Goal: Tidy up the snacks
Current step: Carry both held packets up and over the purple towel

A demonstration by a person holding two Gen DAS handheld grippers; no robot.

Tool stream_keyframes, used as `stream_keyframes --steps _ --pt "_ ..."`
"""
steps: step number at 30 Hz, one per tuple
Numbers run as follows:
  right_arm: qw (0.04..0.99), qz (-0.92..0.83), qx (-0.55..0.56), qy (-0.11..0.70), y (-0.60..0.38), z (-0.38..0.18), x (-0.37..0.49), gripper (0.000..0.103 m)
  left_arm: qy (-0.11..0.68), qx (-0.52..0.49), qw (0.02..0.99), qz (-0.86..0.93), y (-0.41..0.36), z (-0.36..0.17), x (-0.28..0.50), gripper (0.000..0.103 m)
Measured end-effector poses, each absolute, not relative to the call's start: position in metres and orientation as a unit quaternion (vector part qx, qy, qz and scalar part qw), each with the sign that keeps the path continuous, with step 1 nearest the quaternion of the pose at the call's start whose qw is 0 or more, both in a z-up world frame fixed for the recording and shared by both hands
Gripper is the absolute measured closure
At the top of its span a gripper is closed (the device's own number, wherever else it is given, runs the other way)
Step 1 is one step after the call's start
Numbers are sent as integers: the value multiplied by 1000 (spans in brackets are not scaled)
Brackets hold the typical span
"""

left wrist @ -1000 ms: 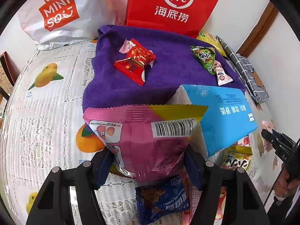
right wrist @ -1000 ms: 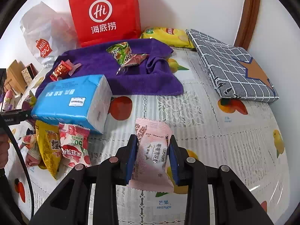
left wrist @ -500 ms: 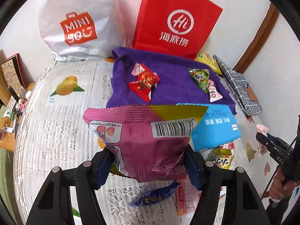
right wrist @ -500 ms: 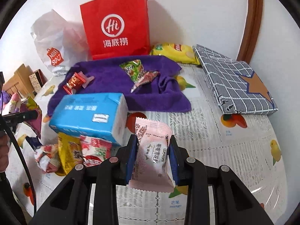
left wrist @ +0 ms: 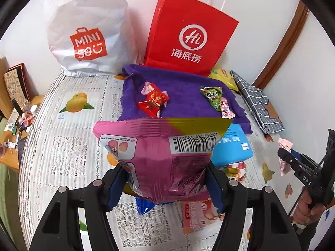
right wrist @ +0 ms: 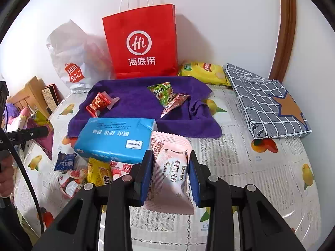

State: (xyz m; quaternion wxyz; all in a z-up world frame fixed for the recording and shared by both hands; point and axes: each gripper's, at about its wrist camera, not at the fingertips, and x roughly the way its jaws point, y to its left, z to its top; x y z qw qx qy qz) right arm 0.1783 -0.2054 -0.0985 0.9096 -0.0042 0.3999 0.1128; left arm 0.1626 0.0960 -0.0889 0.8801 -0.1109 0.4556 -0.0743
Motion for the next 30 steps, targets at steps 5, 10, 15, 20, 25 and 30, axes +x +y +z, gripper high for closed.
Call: stream_keyframes --steps 5,10,15,20,25,30 --pt "911 118 -1 394 -202 -92 181 70 449 -117 881 -88 92 -82 161 37" --pt "914 124 0 386 -197 -82 188 70 441 -123 884 -95 90 -75 160 37" --pt "917 131 -2 377 -191 -73 196 70 437 -118 885 -104 82 -68 164 37" --pt "919 136 -1 370 -184 -65 212 70 430 -99 891 -108 68 -56 174 37" --pt "918 141 9 371 -175 -59 238 70 419 -83 898 -109 60 -40 192 37" --pt "919 147 12 366 -164 -52 266 70 410 -80 902 -110 58 -28 221 37"
